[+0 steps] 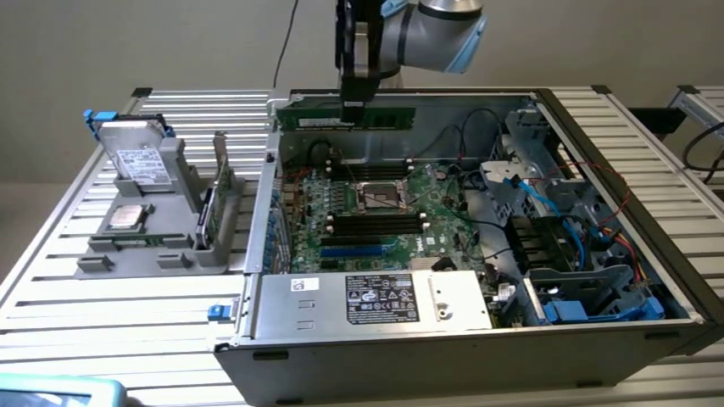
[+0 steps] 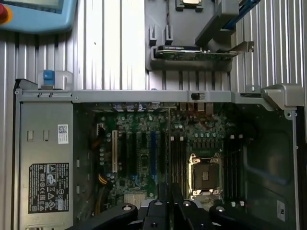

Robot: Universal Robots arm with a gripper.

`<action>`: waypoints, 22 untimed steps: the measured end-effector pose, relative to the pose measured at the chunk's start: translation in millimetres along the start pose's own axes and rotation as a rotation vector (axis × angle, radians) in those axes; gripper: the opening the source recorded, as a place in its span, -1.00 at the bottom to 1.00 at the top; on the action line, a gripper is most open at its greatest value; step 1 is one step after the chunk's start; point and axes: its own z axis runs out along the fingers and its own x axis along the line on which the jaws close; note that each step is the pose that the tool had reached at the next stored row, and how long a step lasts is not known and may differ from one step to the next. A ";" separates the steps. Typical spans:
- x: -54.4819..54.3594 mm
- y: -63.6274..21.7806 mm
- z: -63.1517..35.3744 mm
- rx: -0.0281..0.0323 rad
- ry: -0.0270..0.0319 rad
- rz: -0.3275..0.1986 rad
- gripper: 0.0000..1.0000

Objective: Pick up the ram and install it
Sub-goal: 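Pick up the ram and move it above insertion slot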

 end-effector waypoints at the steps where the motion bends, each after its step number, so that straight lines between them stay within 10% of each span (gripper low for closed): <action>1: 0.1 -2.0 0.7 0.0028 -0.0001 -0.001 -0.72; 9: 0.3 -22.3 6.9 0.0183 0.0003 -0.006 -0.72; 22: -1.1 -34.8 30.3 0.0184 0.0003 -0.006 -0.72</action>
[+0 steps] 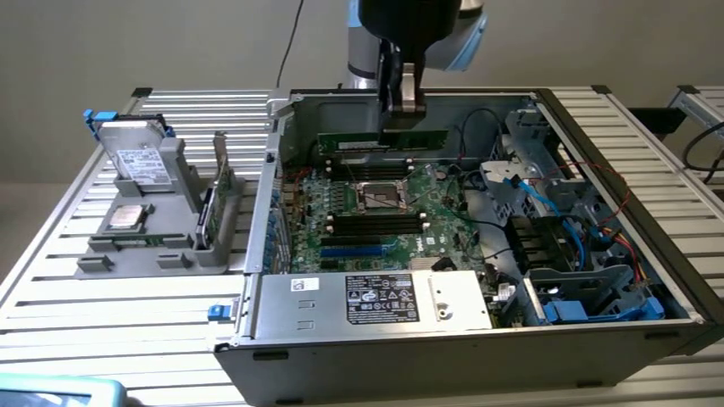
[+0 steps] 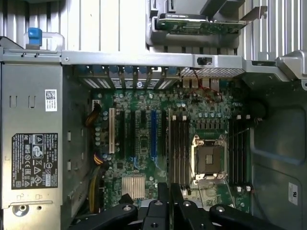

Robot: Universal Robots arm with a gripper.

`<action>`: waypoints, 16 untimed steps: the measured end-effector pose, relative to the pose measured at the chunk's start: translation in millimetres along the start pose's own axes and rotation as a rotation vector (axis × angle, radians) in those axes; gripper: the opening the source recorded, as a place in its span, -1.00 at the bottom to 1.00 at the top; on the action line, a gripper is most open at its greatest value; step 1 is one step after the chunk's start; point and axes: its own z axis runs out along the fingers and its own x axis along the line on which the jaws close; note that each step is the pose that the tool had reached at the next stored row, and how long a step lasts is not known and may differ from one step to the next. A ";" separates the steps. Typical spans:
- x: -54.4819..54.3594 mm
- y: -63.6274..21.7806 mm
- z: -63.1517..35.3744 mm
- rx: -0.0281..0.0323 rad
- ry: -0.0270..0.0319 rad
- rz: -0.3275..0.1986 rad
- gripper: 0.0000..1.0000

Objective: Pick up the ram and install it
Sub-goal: 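Pick up the ram and move it above insertion slot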

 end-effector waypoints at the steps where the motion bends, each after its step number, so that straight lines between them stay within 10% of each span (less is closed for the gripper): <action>1: -1.7 -0.3 2.1 0.0001 0.0001 0.000 -0.72; 16: -31.5 0.1 33.1 0.0000 0.0000 0.000 -0.72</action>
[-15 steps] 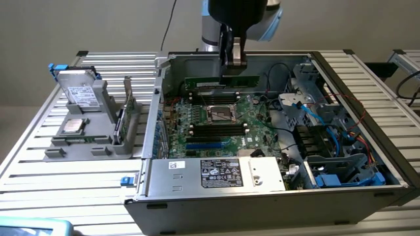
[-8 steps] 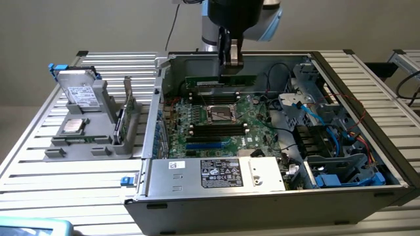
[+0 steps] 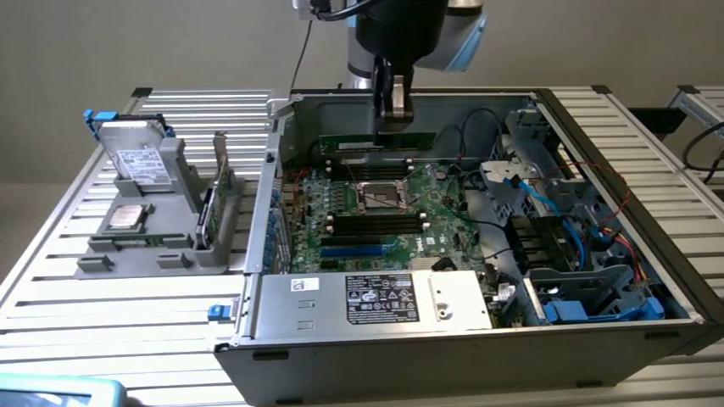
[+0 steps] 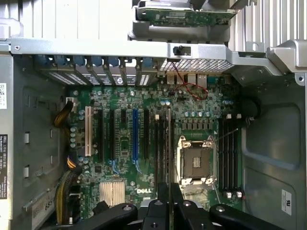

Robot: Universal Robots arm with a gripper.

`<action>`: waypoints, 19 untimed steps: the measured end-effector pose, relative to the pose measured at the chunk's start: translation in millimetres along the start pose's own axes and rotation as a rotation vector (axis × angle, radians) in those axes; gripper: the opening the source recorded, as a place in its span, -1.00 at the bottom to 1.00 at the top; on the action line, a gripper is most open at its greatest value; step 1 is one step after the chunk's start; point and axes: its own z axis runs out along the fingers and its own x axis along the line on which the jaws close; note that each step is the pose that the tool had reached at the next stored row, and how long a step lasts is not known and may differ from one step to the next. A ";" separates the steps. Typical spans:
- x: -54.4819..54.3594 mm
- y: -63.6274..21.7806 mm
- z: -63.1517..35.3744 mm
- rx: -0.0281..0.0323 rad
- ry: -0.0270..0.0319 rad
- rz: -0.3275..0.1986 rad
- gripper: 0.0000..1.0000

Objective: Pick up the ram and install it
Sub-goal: 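Pick up the ram and move it above insertion slot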

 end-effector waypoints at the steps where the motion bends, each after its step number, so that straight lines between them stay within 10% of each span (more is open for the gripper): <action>1: 0.2 0.8 1.8 0.0000 0.0000 0.000 -0.72; 14: 3.1 4.9 25.4 0.0002 0.0000 0.000 -0.72; 19: 3.9 -7.4 34.2 0.0001 0.0000 0.000 -0.72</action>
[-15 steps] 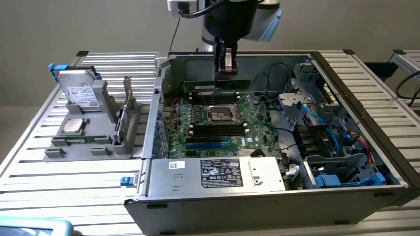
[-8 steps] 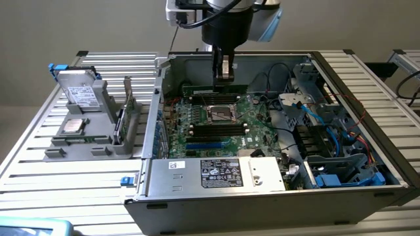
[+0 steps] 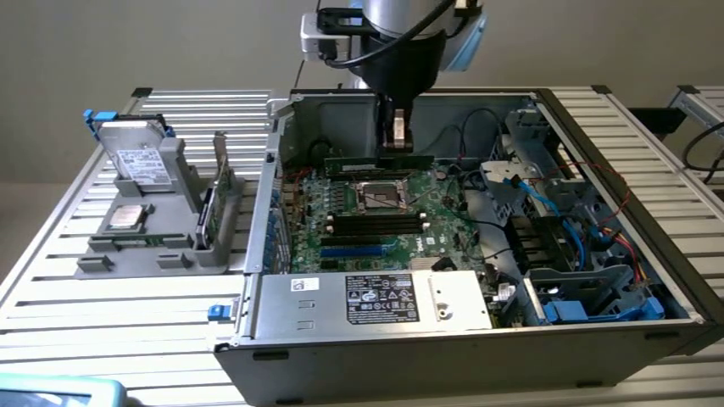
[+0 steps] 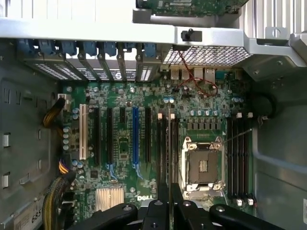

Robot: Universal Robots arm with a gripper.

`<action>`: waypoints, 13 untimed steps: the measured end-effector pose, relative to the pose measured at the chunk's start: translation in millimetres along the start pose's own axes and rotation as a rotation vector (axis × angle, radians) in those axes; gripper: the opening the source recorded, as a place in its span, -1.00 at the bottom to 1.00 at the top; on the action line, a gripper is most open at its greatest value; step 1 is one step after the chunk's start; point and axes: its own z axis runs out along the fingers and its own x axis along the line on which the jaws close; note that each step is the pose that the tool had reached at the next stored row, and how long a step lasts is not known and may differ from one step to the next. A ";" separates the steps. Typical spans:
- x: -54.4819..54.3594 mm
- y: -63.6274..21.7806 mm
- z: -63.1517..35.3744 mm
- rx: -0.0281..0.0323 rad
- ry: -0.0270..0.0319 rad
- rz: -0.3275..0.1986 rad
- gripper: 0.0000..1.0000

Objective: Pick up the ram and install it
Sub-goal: 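Pick up the ram and move it above insertion slot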

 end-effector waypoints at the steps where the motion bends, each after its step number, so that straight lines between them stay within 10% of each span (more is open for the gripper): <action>1: 0.1 -4.0 1.7 0.0000 0.0000 0.000 -0.72; 13: 0.3 -9.6 5.2 -0.0002 0.0013 0.000 -0.72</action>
